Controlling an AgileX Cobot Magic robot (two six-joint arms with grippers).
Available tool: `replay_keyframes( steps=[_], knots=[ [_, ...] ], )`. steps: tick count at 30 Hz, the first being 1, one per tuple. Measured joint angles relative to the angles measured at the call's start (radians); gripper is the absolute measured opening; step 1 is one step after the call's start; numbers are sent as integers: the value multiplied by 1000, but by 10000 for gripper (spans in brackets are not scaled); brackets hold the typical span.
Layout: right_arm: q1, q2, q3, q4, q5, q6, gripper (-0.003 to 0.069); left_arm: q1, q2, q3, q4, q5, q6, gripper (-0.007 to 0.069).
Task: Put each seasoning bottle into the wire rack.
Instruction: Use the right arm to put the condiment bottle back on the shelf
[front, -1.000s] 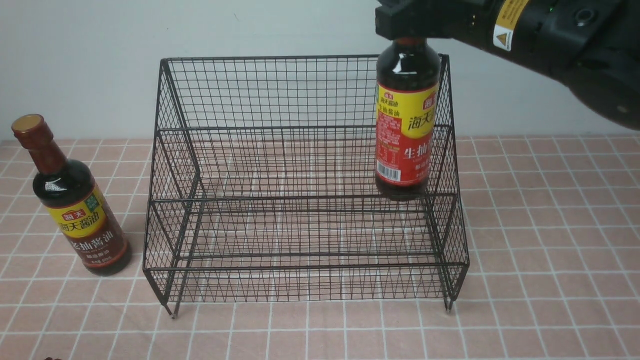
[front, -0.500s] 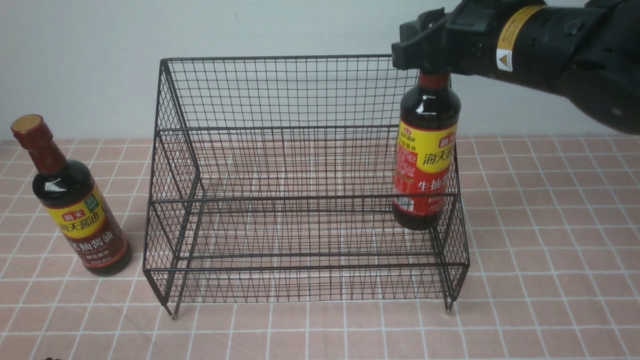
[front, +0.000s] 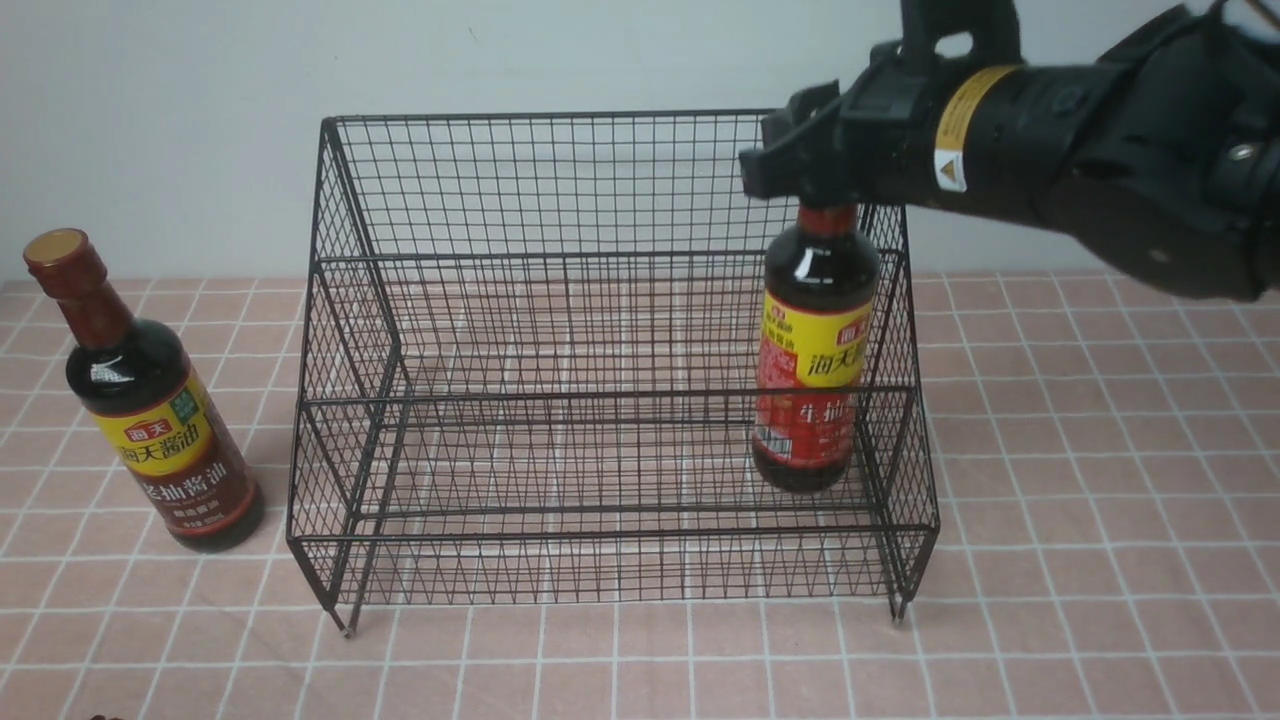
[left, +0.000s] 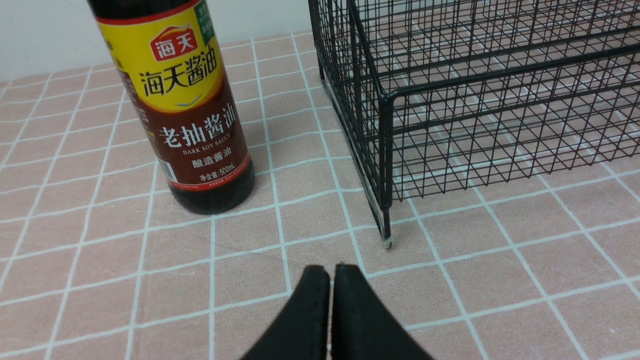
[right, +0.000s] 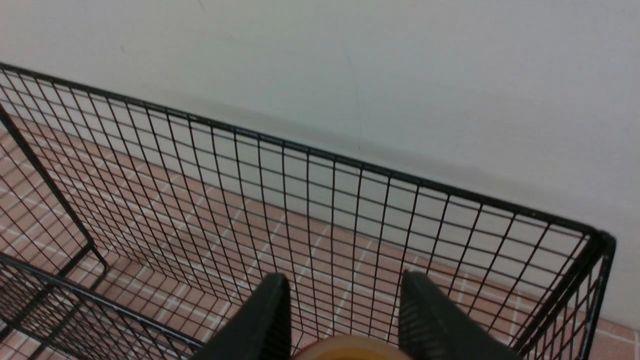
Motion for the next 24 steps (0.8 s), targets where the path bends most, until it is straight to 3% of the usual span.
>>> replay_keyframes(
  steps=[11, 18, 24],
  knots=[
    [3, 8, -2, 1, -13, -1, 280, 0, 0, 0, 0, 0, 0, -7],
    [45, -37, -9, -11, -4, 0, 421, 0, 0, 0, 0, 0, 0, -7],
    [57, -150, -9, -48, 82, 1, 447, 0, 0, 0, 0, 0, 0, -7]
  ],
)
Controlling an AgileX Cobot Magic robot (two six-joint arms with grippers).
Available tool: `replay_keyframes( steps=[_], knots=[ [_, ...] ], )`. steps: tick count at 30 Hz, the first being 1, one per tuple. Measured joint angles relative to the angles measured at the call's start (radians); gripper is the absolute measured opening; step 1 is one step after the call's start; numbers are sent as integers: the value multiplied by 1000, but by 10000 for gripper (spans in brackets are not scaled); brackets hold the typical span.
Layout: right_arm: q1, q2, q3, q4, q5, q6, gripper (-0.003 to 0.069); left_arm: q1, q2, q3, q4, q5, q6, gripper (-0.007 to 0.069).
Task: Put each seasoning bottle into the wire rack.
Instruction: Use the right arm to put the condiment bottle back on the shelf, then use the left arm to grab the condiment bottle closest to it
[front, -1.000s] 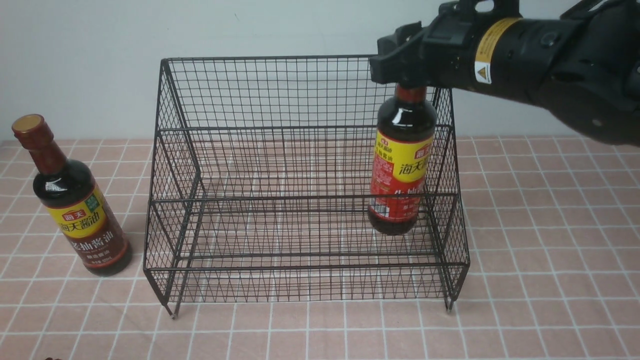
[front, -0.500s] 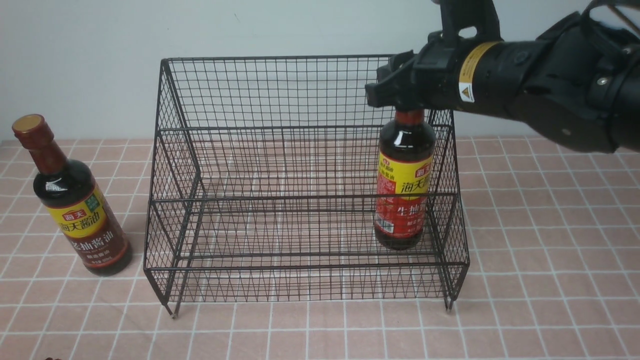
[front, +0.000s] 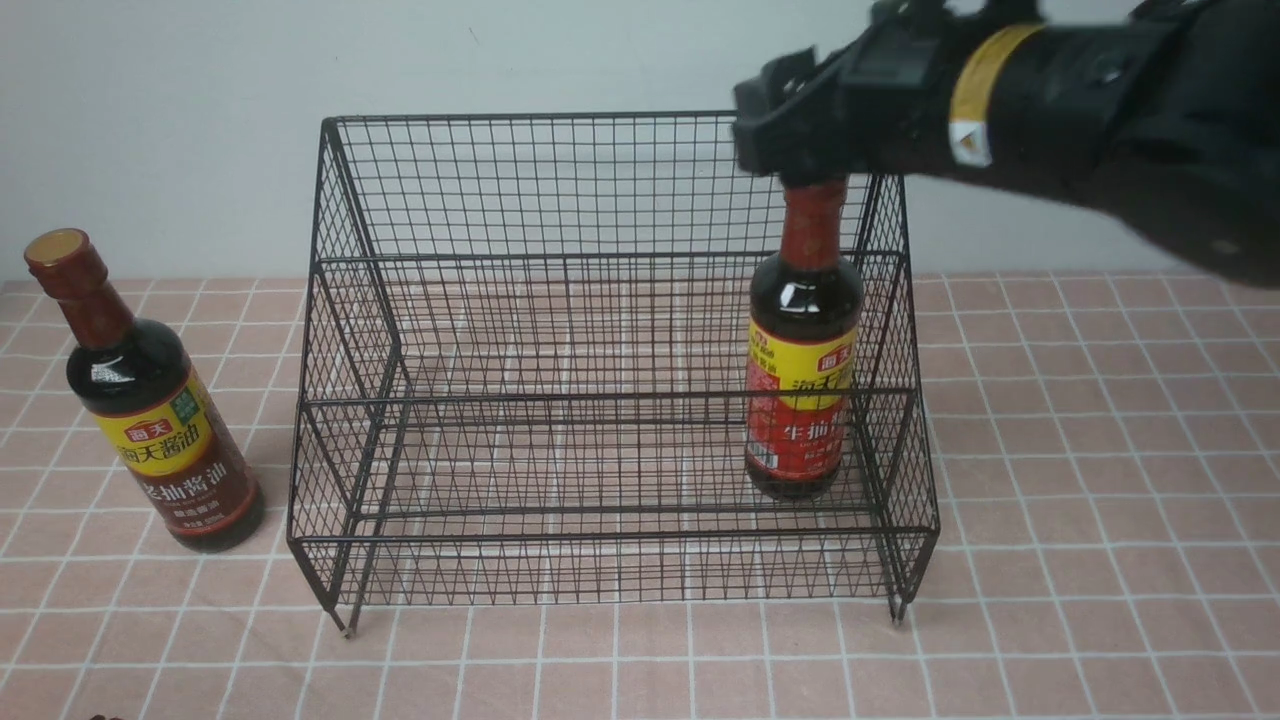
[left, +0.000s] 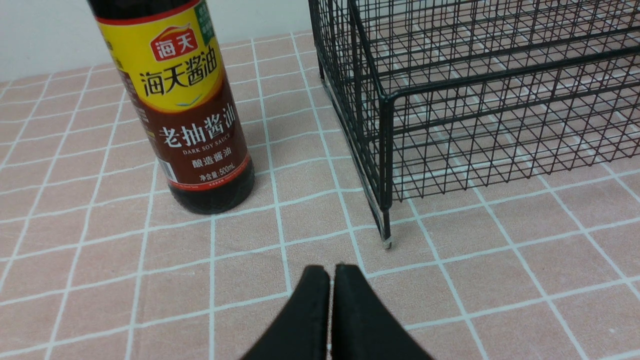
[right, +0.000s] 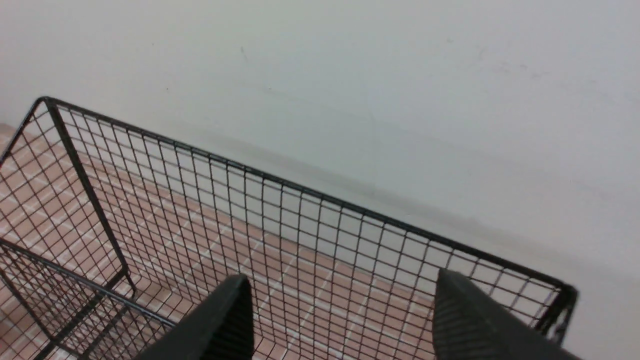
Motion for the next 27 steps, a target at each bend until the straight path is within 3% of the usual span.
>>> replay_keyframes(
  steps=[4, 6, 14, 17, 20, 27],
  knots=[
    [0, -122, 0, 25, 74, -2, 426, 0, 0, 0, 0, 0, 0, -7],
    [0, -204, -1, 57, 147, -21, 375, 0, 0, 0, 0, 0, 0, -7],
    [0, -501, -9, 271, 569, -221, 25, 0, 0, 0, 0, 0, 0, -7],
    [0, -592, -8, 360, 685, -268, -5, 0, 0, 0, 0, 0, 0, -7],
    [0, -700, 45, 456, 694, -295, -13, 0, 0, 0, 0, 0, 0, -7],
    [0, -921, 291, 584, 452, -332, -13, 0, 0, 0, 0, 0, 0, -7]
  ],
)
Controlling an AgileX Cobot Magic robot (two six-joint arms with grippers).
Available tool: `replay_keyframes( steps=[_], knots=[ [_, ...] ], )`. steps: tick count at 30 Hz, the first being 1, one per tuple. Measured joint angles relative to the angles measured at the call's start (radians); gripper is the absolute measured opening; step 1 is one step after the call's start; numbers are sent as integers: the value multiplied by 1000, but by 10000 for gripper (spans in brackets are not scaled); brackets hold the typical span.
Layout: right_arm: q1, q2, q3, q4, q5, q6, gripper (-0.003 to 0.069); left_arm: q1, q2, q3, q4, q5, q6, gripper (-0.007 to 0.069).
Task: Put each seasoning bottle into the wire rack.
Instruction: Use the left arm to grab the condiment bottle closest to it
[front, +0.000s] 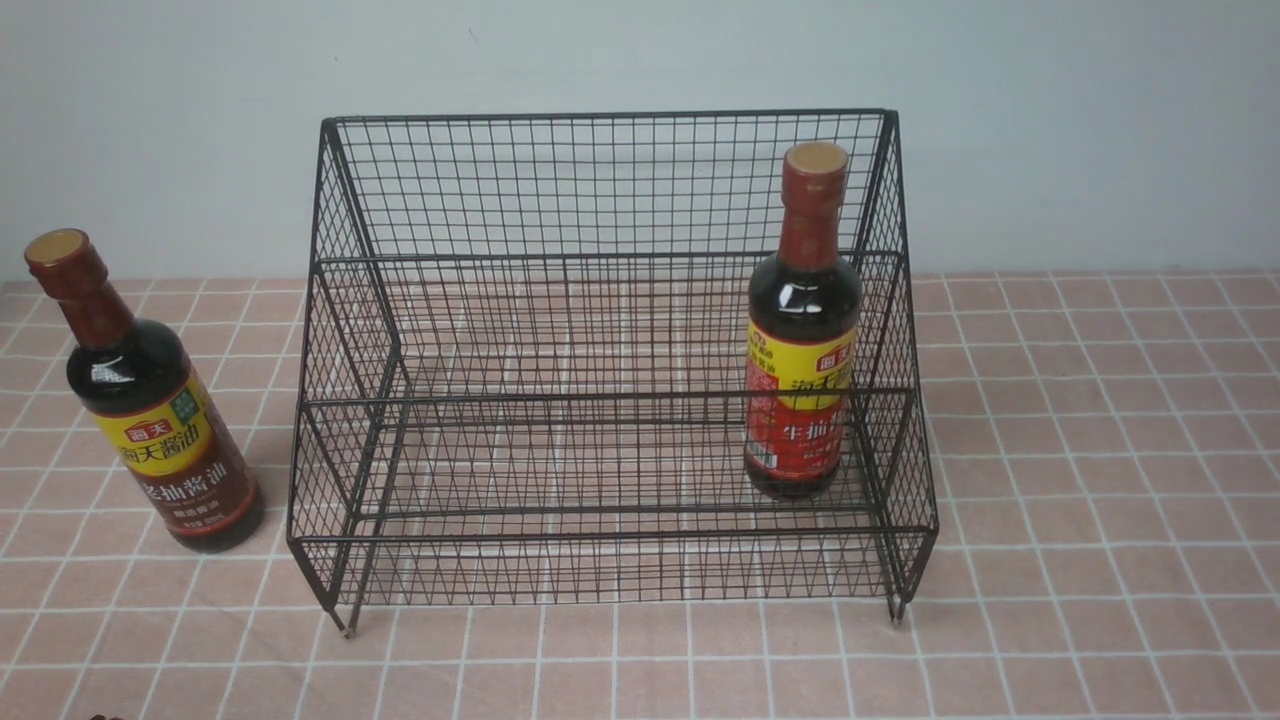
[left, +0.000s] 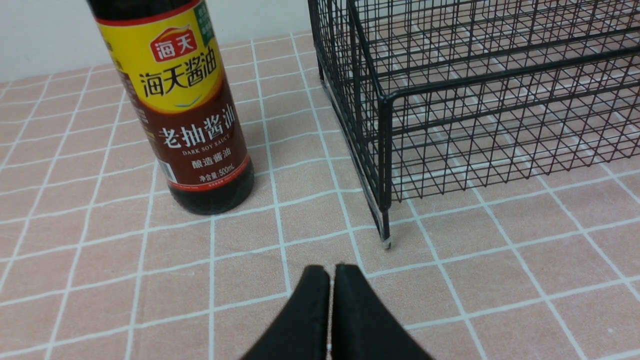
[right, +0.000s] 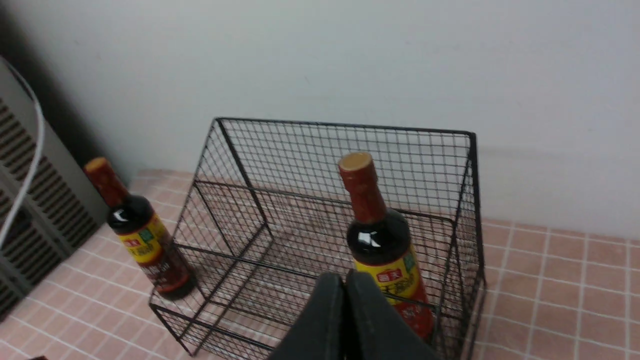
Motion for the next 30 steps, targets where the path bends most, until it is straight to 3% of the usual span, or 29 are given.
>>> replay_keyframes(
  steps=[10, 16, 21, 26, 30],
  knots=[
    [0, -75, 93, 48, -60, -36, -13, 0, 0, 0, 0, 0, 0, -7],
    [-8, -93, 131, 45, -141, -211, -13, 0, 0, 0, 0, 0, 0, -7],
    [-162, -176, 301, 76, -294, -339, -13, 0, 0, 0, 0, 0, 0, -7],
    [-390, -274, 582, 93, -432, -364, -13, 0, 0, 0, 0, 0, 0, -7],
    [-467, -329, 741, 92, -484, -366, -13, 0, 0, 0, 0, 0, 0, -7]
  ],
)
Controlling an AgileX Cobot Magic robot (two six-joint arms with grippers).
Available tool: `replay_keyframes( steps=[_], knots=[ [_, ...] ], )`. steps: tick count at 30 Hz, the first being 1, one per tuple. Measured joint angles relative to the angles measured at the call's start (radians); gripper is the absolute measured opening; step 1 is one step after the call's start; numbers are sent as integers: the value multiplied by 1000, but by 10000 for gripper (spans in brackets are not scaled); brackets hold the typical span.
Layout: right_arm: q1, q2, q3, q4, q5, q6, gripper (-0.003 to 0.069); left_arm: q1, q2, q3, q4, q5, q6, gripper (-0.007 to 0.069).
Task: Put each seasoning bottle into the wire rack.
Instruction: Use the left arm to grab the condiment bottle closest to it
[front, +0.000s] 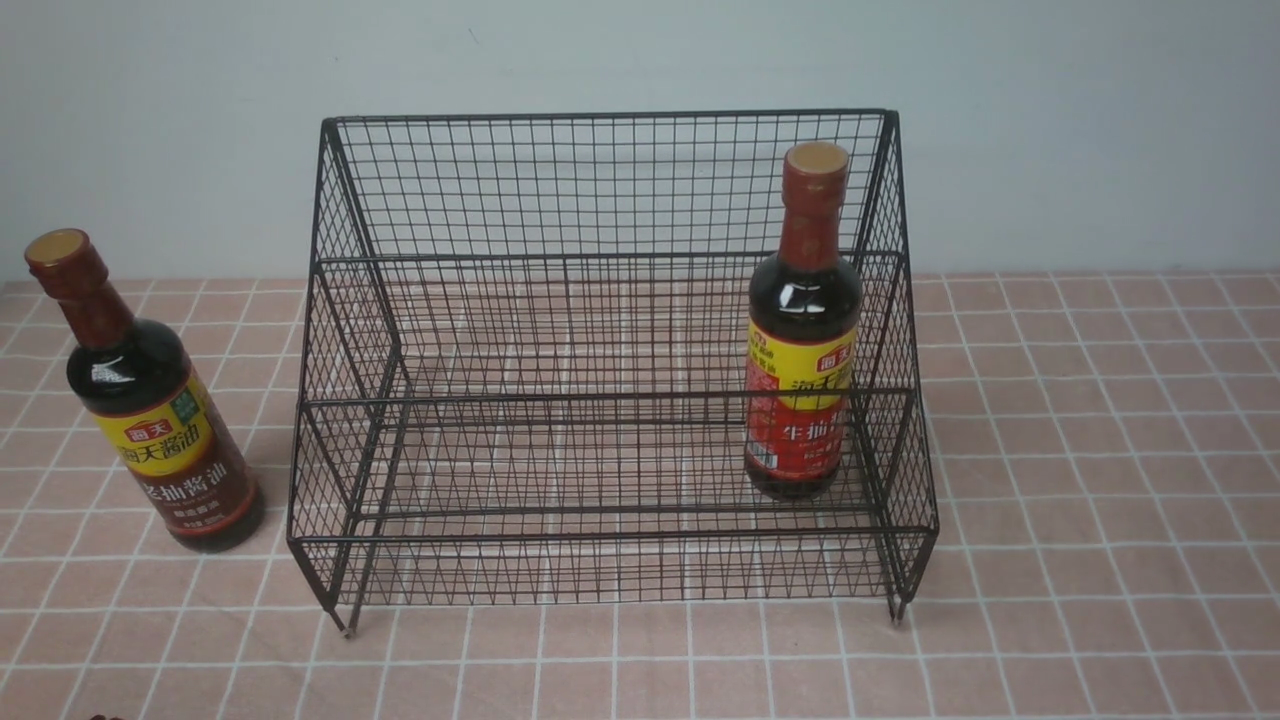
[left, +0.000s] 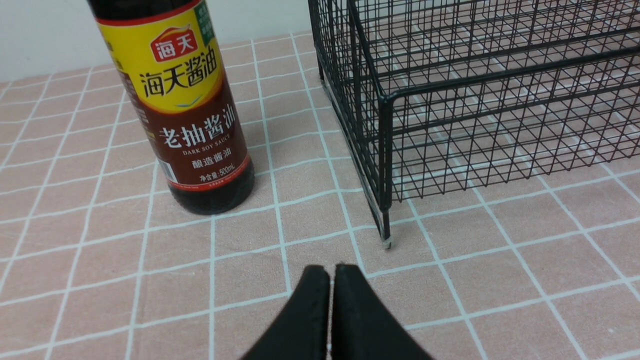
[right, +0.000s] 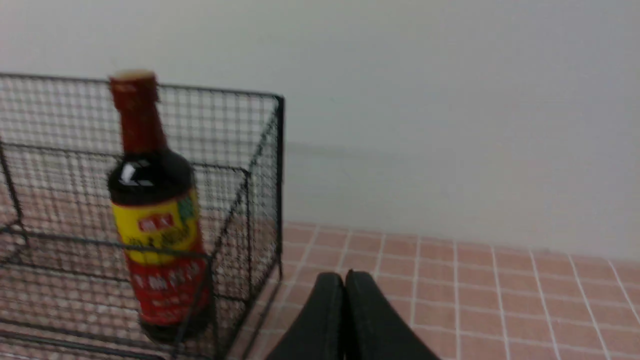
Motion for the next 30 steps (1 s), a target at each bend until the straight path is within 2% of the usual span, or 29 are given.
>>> replay_keyframes(
  steps=[3, 7, 30],
  knots=[
    [-56, -80, 178, -10, -33, -2, -13, 0, 0, 0, 0, 0, 0, -7],
    [-75, -182, 303, -24, -7, -2, -14, 0, 0, 0, 0, 0, 0, -7],
    [-75, -221, 303, -33, -2, -2, -14, 0, 0, 0, 0, 0, 0, -7]
  ],
)
